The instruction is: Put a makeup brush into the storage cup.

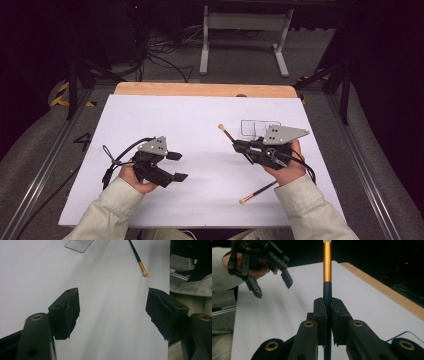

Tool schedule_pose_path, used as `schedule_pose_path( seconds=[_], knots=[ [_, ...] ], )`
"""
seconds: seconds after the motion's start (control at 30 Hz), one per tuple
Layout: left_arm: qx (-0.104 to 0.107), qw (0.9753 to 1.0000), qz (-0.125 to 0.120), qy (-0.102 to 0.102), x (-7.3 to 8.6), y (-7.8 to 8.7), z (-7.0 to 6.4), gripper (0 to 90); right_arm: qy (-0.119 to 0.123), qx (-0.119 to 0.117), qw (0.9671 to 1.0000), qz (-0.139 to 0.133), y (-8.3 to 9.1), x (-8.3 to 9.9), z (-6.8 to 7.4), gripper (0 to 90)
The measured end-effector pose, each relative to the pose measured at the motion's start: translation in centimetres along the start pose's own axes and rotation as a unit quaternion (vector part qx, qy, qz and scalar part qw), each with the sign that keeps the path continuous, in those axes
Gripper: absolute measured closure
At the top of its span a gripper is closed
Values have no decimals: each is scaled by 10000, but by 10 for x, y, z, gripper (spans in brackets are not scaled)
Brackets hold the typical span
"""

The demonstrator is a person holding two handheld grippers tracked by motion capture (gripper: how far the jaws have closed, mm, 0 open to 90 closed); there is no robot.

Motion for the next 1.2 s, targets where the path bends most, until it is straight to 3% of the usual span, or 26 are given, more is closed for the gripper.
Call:
schedule_pose_path(
  seconds=[0.17, 0.33, 0.47, 0.67, 0.77, 1.2],
  knots=[
    [-29, 9999, -130, 88, 5, 2, 2, 265, -177, 293, 9988, -346, 4, -1, -11, 834],
    [-100, 9997, -207, 57, 10, 2, 2, 216, -390, 574, 9954, -668, 9, 0, -22, 834],
    [-112, 9996, -159, 180, 12, 1, 5, 181, -458, 755, 9928, -811, 12, 0, -28, 834],
    [-203, 9995, -124, 204, 13, -1, 7, 106, -599, 980, 9881, -1022, 15, -1, -36, 834],
    [-204, 9995, -113, 220, 14, -2, 8, 79, -698, 1164, 9835, -1199, 17, -1, -42, 834],
    [-226, 9993, -114, 263, 17, -5, 12, 56, -770, 1598, 9725, -1506, 17, 0, -61, 833]
  ],
)
Point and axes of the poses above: each handheld gripper's, and its own axes: y roughly backward along the jaws, x roughly out of its underside, z roughly to its left, the point moved 4 cm from there along -y, roughly forward along the jaws, and after that the axes turned 6 degrees about z, right-handed, at the moved point
